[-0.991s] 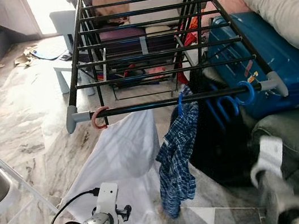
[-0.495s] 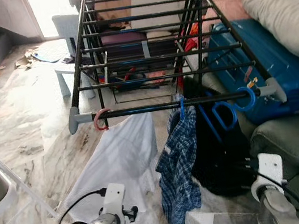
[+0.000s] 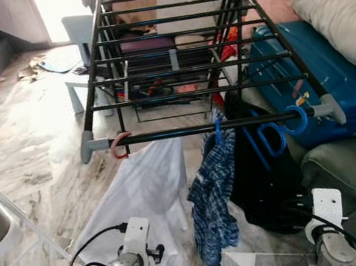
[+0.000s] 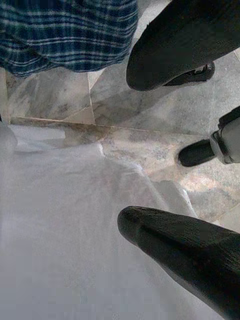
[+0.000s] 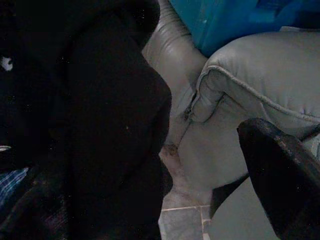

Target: Hang hanger

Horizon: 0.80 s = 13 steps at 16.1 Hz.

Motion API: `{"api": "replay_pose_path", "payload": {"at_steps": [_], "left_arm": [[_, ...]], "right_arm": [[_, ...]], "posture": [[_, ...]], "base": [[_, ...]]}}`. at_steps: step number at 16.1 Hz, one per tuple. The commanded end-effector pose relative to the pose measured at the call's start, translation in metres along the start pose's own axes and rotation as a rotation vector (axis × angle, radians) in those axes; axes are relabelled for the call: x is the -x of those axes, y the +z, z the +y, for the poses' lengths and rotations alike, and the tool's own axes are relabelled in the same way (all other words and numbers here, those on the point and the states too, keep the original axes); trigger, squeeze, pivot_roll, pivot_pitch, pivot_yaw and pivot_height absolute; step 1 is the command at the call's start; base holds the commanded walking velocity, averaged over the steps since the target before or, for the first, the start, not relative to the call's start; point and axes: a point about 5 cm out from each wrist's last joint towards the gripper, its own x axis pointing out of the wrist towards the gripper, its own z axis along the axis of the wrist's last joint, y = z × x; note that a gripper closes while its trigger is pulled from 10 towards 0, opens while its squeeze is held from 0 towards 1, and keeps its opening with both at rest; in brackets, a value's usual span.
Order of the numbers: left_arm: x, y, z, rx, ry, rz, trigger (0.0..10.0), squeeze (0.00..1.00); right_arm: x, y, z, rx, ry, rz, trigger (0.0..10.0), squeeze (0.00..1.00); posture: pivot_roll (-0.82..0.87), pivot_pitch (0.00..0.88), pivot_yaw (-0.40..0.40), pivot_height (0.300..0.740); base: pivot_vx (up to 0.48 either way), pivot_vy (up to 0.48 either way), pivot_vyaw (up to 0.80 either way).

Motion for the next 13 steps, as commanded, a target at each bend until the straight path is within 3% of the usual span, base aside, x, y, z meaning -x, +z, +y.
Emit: {"api": "replay_pose_path", "payload": {"at_steps": [1, 5, 10, 13], "left_arm": [[0.000, 0.002, 0.002, -0.012, 0.006, -0.002, 10.0, 0.00], [0.000, 0.002, 0.003, -0.020, 0.009, 0.000, 10.0, 0.00], [0.000, 0.002, 0.002, -0.030, 0.007, -0.001, 10.0, 0.00], [0.000, 0.002, 0.001, -0.038, 0.003, 0.003, 10.0, 0.00]], "right_arm": [[0.006, -0.001, 0.002, 0.002, 0.026, -0.033, 10.0, 1.00], [0.005, 0.006, 0.003, 0.036, 0.032, -0.069, 10.0, 1.00], [0.010, 0.026, 0.005, 0.081, 0.042, -0.205, 10.0, 1.00], [0.014, 0.023, 0.007, 0.079, 0.041, -0.192, 10.0, 1.00]], "posture": [[-0.02, 0.000, -0.014, 0.740], [-0.04, 0.000, -0.003, 0.740], [-0.04, 0.000, 0.003, 0.740], [-0.04, 0.000, 0.003, 0.740]], "base": [[0.000, 0.000, 0.00], [0.000, 0.000, 0.00], [0.000, 0.000, 0.00], [0.000, 0.000, 0.00]]}}
